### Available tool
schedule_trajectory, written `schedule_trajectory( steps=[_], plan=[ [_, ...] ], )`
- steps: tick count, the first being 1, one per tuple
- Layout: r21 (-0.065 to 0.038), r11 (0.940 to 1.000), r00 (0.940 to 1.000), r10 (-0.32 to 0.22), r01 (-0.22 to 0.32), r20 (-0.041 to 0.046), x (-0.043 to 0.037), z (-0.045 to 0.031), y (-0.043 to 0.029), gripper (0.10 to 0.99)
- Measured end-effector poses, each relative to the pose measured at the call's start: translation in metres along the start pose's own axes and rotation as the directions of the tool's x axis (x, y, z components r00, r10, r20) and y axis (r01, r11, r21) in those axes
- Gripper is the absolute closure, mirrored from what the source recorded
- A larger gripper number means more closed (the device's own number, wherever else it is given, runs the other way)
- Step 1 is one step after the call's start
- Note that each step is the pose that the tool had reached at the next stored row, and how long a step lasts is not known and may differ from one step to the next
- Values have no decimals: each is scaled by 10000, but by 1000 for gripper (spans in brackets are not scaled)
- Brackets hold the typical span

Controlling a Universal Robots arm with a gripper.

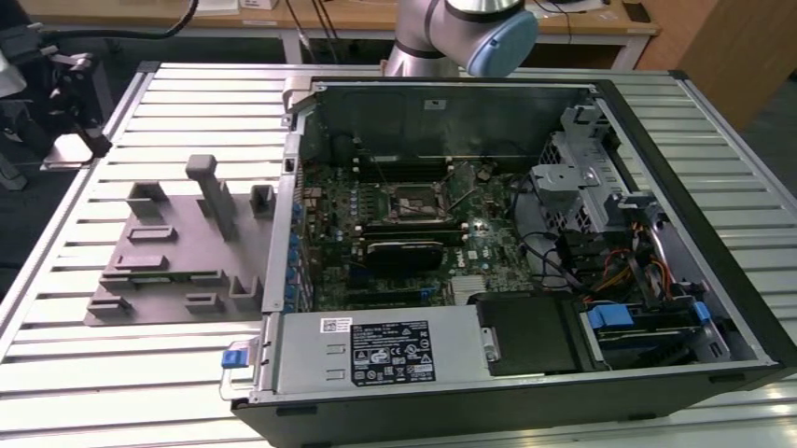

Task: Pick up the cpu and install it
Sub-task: 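Pick up the cpu and move it towards the insertion slot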

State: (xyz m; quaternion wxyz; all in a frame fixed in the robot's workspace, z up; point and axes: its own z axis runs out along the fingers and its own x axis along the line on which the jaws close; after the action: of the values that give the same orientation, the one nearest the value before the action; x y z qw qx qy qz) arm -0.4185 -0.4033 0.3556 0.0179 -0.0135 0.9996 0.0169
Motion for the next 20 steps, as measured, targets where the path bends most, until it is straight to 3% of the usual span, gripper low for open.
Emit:
schedule_trajectory(
  steps=[1, 10, 20],
  plan=[
    [1, 10000, 10000, -1, 1, 23, -3, -71, 3, 541],
    [2, 10000, 10000, -3, 3, 91, -9, -254, 12, 541],
    [5, 10000, 9999, -4, 4, 102, -37, -259, 12, 541]
  ],
)
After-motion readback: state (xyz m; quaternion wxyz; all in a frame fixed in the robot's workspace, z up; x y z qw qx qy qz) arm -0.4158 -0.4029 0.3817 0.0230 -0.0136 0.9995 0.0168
